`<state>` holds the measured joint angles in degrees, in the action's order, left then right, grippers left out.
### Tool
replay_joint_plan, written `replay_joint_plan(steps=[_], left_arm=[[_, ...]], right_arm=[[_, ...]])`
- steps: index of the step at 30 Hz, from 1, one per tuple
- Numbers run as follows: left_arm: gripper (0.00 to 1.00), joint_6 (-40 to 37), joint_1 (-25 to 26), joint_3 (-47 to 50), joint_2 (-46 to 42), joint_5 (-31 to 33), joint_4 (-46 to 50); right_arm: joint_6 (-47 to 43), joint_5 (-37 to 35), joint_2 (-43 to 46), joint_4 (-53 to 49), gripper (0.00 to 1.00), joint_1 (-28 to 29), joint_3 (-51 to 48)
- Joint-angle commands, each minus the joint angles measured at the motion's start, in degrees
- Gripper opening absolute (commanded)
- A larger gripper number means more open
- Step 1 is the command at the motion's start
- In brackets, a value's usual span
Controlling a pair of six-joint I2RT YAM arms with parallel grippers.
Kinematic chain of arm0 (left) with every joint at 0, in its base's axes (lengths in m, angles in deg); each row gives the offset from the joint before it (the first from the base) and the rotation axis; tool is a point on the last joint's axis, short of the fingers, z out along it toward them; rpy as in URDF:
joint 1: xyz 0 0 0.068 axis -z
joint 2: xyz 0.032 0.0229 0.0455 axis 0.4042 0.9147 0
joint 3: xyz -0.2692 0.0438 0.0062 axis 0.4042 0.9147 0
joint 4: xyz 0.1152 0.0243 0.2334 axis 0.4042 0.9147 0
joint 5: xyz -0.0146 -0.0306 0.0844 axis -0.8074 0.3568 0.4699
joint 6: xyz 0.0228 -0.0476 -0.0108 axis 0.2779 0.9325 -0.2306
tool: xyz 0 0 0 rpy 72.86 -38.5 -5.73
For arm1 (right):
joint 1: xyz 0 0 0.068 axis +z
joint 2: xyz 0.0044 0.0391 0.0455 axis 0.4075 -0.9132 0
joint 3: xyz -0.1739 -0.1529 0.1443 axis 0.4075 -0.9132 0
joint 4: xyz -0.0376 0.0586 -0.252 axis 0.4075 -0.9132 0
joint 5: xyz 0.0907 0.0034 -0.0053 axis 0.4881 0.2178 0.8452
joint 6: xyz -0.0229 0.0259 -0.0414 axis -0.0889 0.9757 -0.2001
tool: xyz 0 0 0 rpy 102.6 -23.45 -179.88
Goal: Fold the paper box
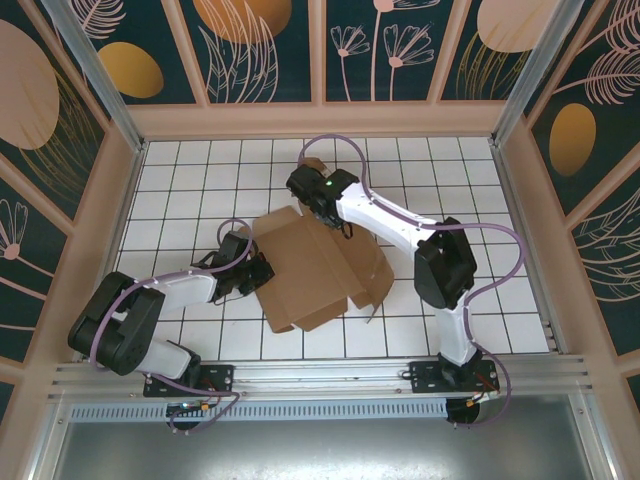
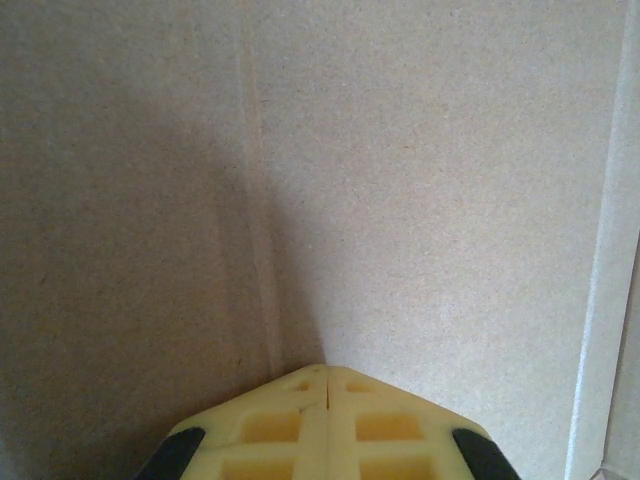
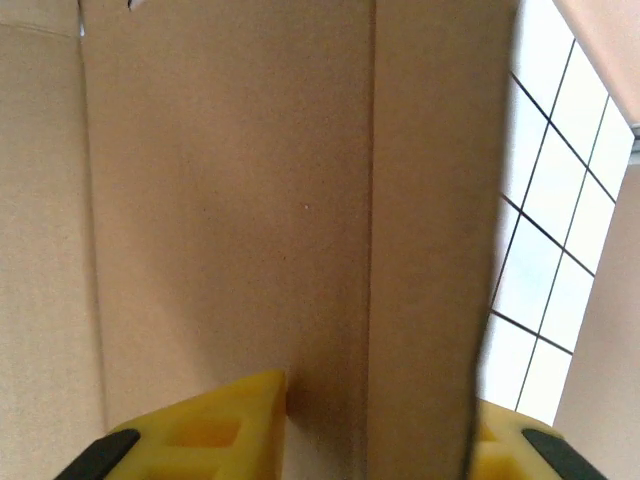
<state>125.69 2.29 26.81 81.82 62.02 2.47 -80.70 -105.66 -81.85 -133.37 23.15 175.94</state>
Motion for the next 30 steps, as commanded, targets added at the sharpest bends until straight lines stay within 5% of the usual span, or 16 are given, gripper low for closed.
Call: replay_joint_plan(steps=[1, 19, 27, 30], left_arm=[[0.00, -1.47, -0.47, 0.44, -0.41, 1.94, 4.11], [0.00, -1.71, -0.47, 1.86, 0.16, 2.29, 3.03], [0.00, -1.83, -0.47, 2.07, 0.28, 2.40, 2.88], [0.00, -1.87, -0.49, 2.14, 0.53, 2.38, 2.90]], right_arm=[[-0.05, 0.35, 2.77, 1.37, 0.26, -0.18, -1.38], [-1.71, 0.67, 5.41, 1.96, 0.34, -1.50, -1.61], [-2.50, -1.27, 5.71, 3.97, 0.02, -1.98, -4.74], [-3.65, -6.67, 4.59, 4.26, 0.00, -1.10, -5.61]])
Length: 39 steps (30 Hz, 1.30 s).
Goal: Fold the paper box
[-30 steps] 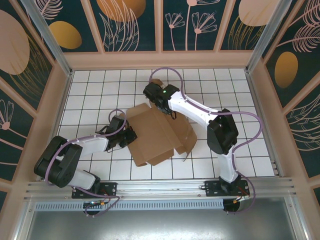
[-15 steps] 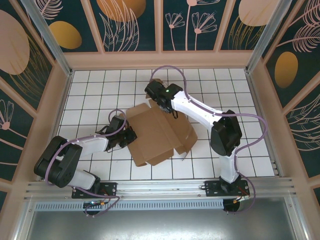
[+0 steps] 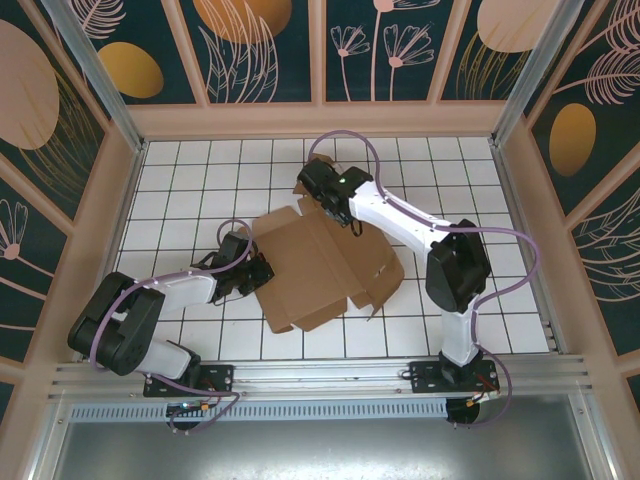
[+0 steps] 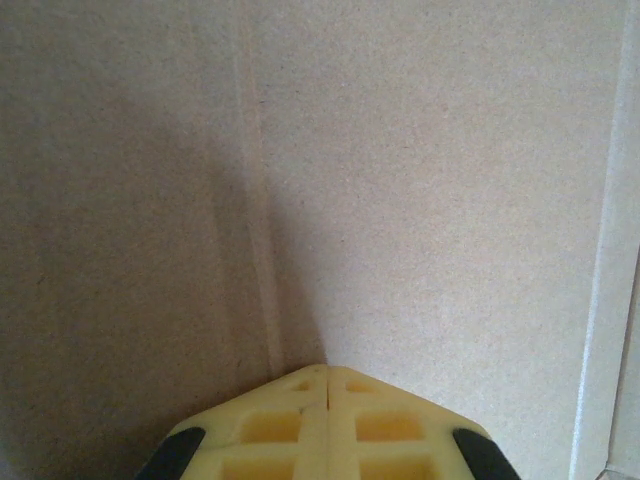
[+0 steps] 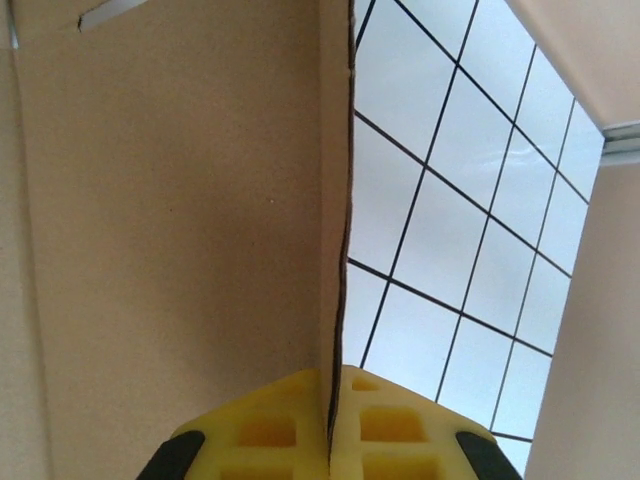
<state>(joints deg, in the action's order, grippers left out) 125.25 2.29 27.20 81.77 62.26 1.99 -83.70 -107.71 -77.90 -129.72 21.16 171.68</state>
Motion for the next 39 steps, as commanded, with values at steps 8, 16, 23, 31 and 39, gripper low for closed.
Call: replay_joint_plan(steps=[8, 16, 23, 31, 39], left_arm=[[0.00, -1.32, -0.42, 1.02, 0.89, 1.13, 3.31], [0.00, -1.93, -0.48, 0.68, -2.98, 1.86, 5.62], [0.00, -1.00, -0.52, -0.43, -6.25, -0.69, 7.02], [0.04, -2.48, -0.46, -1.80, -8.02, -4.21, 6.81], [0.21, -2.59, -0.47, -6.89, -9.82, -4.31, 6.96]], right_arm=[[-0.26, -24.97, -9.58, 0.37, 0.09, 3.17, -5.34], [-6.69, -19.62, -6.18, 15.11, 0.09, 4.09, -9.67], [-19.18, 0.89, 6.26, 35.18, 0.08, 2.26, -20.95], [-27.78, 1.61, 6.34, 42.18, 0.06, -0.74, -20.85], [-48.78, 5.20, 7.36, 55.73, 0.03, -0.57, -25.37]])
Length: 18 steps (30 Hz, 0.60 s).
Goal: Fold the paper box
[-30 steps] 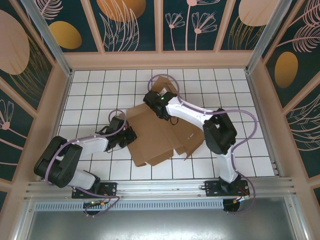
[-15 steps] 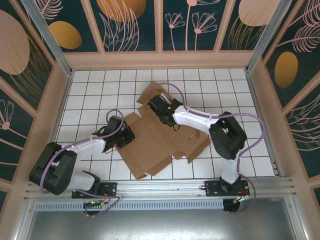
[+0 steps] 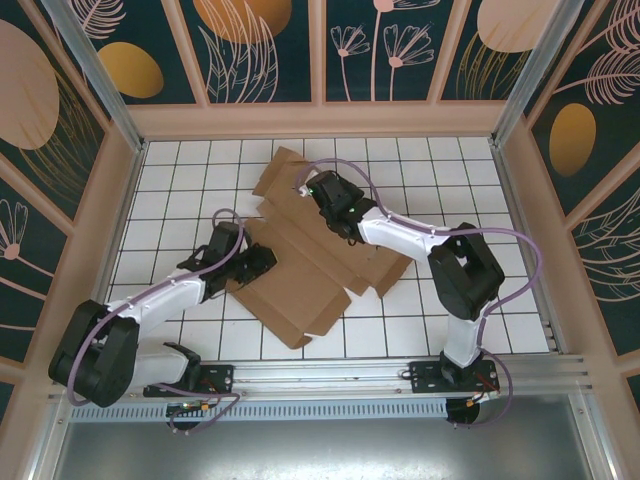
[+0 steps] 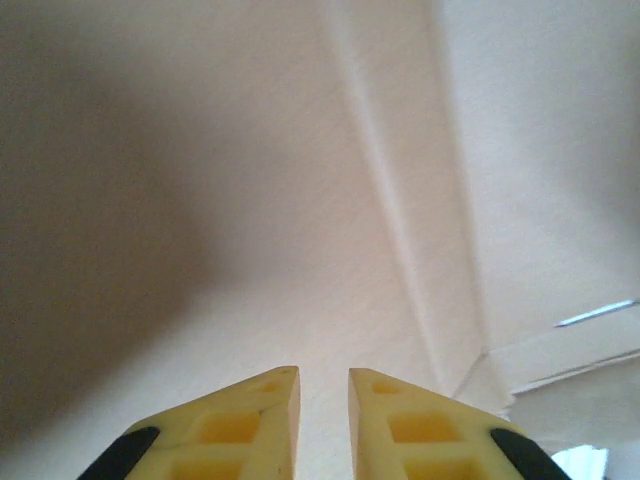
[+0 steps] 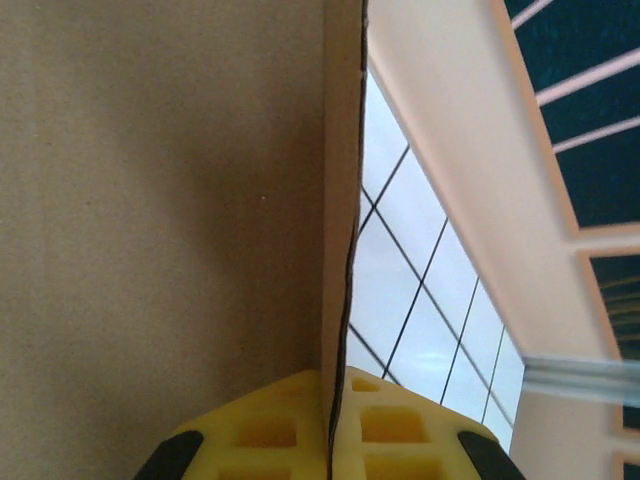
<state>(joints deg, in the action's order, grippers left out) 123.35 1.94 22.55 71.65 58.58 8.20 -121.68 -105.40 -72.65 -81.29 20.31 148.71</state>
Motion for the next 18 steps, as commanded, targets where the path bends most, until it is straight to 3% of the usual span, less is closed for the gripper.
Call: replay_joint_plan(steps=[1, 4, 5, 9, 12, 14, 18], left_arm=[[0.20, -0.65, -0.12, -2.59, 1.03, -1.09, 0.67], [0.19, -0.35, -0.13, -3.16, 1.75, -1.88, -0.06], [0.19, -0.38, -0.18, -3.25, 1.62, -1.70, -0.21], [0.19, -2.13, -0.12, -5.36, 2.89, -0.37, 1.20], [0.17, -2.79, -0.12, -7.07, 5.97, -0.59, 1.25], [0.16, -2.67, -0.17, -8.11, 8.25, -1.06, 0.90], [0.12, -2.18, -0.04, -10.75, 13.11, -1.31, 0.58]], right_arm=[[-13.88, 4.81, 1.86, 6.56, 0.06, 0.12, -3.06], [-20.40, 2.82, -0.60, 12.82, 0.08, -0.43, -4.47], [-20.69, 2.80, -1.41, 14.28, 0.13, -0.74, -3.90], [-19.64, 1.08, -2.82, 22.11, 0.49, -0.50, -2.07], [-16.95, 2.87, -0.51, 24.43, 0.68, 0.07, -2.64], [-11.46, 5.78, 2.29, 21.44, 0.71, -0.35, -2.41], [7.73, 15.87, 8.59, 9.71, 0.62, -3.48, -0.54]])
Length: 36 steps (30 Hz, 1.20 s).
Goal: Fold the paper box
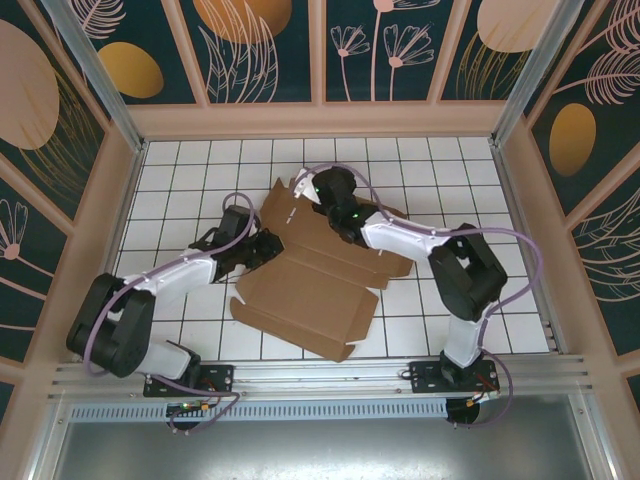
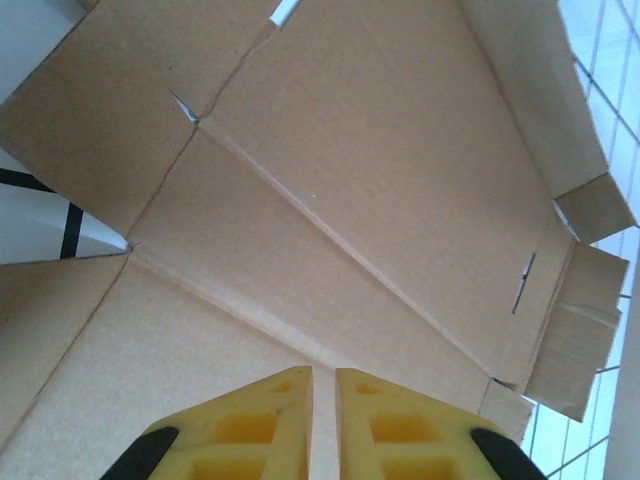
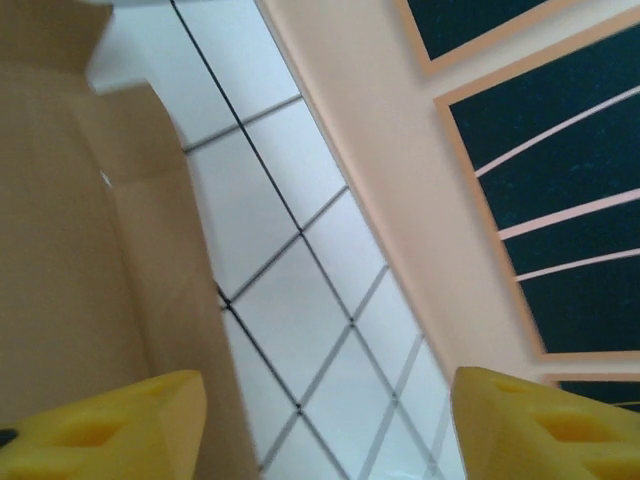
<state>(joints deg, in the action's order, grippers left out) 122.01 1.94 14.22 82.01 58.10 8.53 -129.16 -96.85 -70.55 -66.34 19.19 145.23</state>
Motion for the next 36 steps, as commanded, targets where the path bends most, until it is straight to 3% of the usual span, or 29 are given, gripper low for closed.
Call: replay_joint_plan(steps=[1, 5, 11, 15, 17, 20, 26, 36], left_arm=[[0.11, -0.81, 0.10, -3.01, 3.91, -0.91, 0.17], [0.07, -0.69, 2.38, -6.62, 8.09, -0.04, 1.01], [0.01, 4.56, 5.81, -6.08, 11.74, 0.45, -0.83], [0.00, 6.46, 5.94, -4.34, 13.03, -0.11, -3.50], [0.00, 6.26, 5.95, -4.20, 13.52, 0.04, -3.35], [0.00, 5.92, 5.91, -4.00, 13.63, 0.49, -2.78], [0.00, 5.28, 6.03, -2.32, 12.89, 0.19, -2.43], [0.00, 5.75, 6.25, -1.17, 14.47, -1.00, -4.14]], right_arm=[[19.76, 9.85, 7.33, -7.76, 0.60, -3.38, 3.13], [36.92, 13.85, 8.84, -13.87, 0.59, -7.81, 0.65], [55.21, 32.64, 5.67, -25.21, 0.58, -17.74, 0.32], [63.91, 36.75, 7.48, -23.69, 0.46, -17.24, -6.13], [65.96, 36.50, 7.20, -24.36, 0.37, -16.90, -8.22], [67.09, 33.06, 6.07, -24.71, 0.32, -16.03, -11.28], [66.05, 31.31, -0.33, -24.82, 0.32, -15.47, -11.75], [61.33, 32.26, -13.59, -27.81, 0.35, -15.35, 0.87]])
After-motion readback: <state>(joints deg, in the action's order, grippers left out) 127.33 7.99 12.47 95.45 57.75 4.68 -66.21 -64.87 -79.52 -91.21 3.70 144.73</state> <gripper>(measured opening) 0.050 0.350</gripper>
